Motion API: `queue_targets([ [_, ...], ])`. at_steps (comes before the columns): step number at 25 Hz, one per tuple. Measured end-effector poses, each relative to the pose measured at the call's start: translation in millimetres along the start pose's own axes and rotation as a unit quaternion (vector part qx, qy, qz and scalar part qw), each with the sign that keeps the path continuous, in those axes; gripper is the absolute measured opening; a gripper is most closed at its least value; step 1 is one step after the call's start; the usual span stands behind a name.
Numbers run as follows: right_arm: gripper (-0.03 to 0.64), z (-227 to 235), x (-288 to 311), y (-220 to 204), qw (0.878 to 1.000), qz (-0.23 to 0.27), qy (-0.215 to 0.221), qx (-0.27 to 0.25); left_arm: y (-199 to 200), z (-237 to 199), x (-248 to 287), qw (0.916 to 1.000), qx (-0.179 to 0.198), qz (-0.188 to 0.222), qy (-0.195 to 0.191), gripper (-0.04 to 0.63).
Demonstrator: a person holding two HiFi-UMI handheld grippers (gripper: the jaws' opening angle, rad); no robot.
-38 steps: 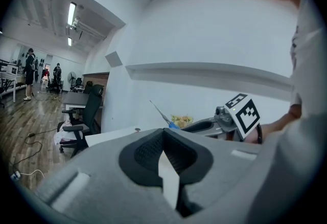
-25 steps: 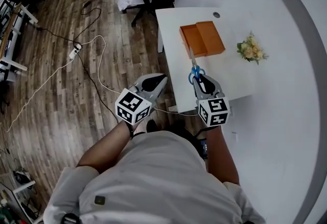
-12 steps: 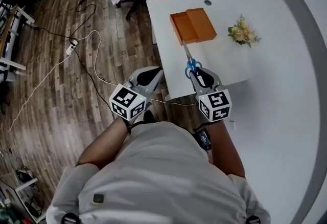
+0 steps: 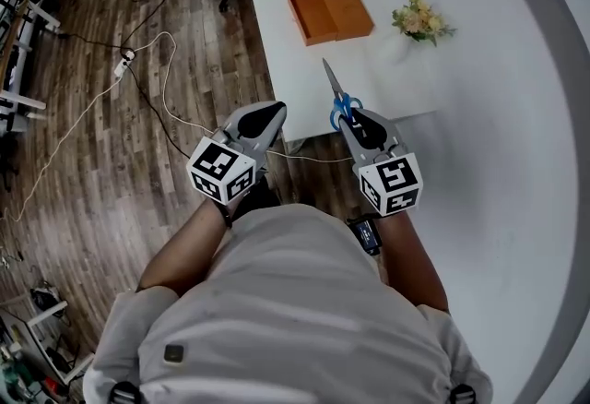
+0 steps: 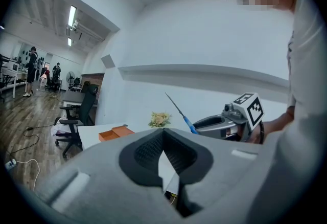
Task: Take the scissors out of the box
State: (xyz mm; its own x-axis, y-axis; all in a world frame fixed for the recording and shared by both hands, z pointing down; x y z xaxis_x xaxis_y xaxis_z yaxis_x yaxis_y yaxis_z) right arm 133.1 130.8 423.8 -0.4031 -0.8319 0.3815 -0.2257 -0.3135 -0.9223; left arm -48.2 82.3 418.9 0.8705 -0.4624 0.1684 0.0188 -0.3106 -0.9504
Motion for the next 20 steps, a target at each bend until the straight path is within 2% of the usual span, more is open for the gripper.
queue_targets([
  [8, 0.098, -5, -50, -28, 1.000, 0.011, 0.015, 0.003, -18, 50, -5, 0.9999, 0.009, -0.008, 0.007, 0.003],
  [13, 0.098, -17, -69, -45, 1.000, 0.009, 0.023, 0.001, -31, 66, -16, 0.9997, 0.000, 0.000, 0.025, 0.003],
  [20, 0.098, -25, -84, -54, 1.000, 0.010, 0.018, -0.001, -37, 80, -21, 0.9997, 0.001, 0.005, 0.024, 0.003],
])
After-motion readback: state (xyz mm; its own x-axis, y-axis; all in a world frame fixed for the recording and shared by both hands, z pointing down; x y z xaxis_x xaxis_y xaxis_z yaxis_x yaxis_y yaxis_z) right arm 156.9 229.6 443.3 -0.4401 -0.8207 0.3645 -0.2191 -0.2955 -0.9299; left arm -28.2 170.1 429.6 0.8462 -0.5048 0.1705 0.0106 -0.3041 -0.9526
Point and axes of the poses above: the fingertips, and each gripper's own axes: x forward along the fingers, z to its right, y out of its top, the point moved 6 cm from there along -x, backward along the fingers, and after that the axes turned 3 degrees about -x, right-handed, at the moved point
